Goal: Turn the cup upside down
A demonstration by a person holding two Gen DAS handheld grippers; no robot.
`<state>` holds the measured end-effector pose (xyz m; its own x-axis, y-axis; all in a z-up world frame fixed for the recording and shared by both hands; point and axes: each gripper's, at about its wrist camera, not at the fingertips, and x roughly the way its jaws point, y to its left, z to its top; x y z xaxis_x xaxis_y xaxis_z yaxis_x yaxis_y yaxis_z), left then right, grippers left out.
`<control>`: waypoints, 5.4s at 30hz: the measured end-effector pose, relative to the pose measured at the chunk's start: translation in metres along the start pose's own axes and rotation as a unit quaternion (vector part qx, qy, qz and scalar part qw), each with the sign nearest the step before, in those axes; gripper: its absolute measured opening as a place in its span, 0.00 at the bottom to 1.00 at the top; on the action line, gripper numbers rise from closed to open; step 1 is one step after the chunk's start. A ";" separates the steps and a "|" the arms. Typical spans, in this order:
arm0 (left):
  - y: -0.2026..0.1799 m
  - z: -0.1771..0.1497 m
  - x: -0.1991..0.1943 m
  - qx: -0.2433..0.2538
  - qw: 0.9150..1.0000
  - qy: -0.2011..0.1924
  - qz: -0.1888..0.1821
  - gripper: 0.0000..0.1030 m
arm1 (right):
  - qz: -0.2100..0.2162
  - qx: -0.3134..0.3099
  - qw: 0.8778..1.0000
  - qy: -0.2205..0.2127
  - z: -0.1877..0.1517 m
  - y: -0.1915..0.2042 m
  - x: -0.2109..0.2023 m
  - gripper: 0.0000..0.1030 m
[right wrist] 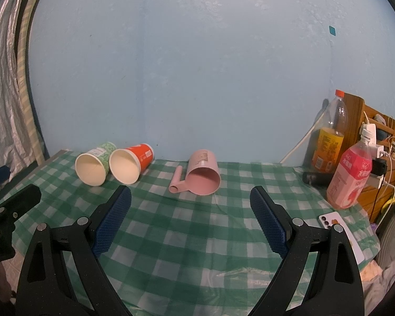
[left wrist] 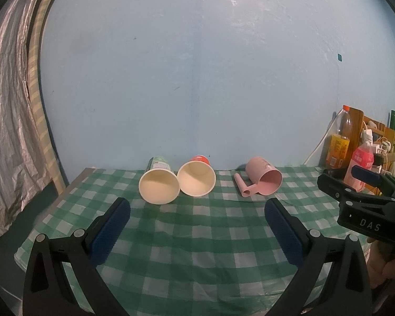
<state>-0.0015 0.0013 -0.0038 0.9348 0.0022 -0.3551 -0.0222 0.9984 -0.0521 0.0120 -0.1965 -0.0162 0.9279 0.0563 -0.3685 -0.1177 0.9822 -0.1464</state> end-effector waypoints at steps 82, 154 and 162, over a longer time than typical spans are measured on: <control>-0.112 0.083 0.270 0.010 0.948 0.315 -0.054 1.00 | 0.139 0.220 0.915 0.307 0.064 -0.133 0.216 0.89; -0.114 0.009 0.191 0.136 0.898 0.402 -0.113 0.73 | 0.190 0.199 0.902 0.334 0.006 -0.097 0.152 0.89; -0.110 -0.016 0.185 0.138 0.887 0.425 -0.118 0.73 | 0.193 0.192 0.894 0.355 -0.015 -0.079 0.155 0.89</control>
<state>0.1681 -0.1088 -0.0789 0.2950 -0.1341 -0.9460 0.3356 0.9416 -0.0289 0.1602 -0.2676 -0.0754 0.3691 0.4104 -0.8338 -0.1247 0.9110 0.3932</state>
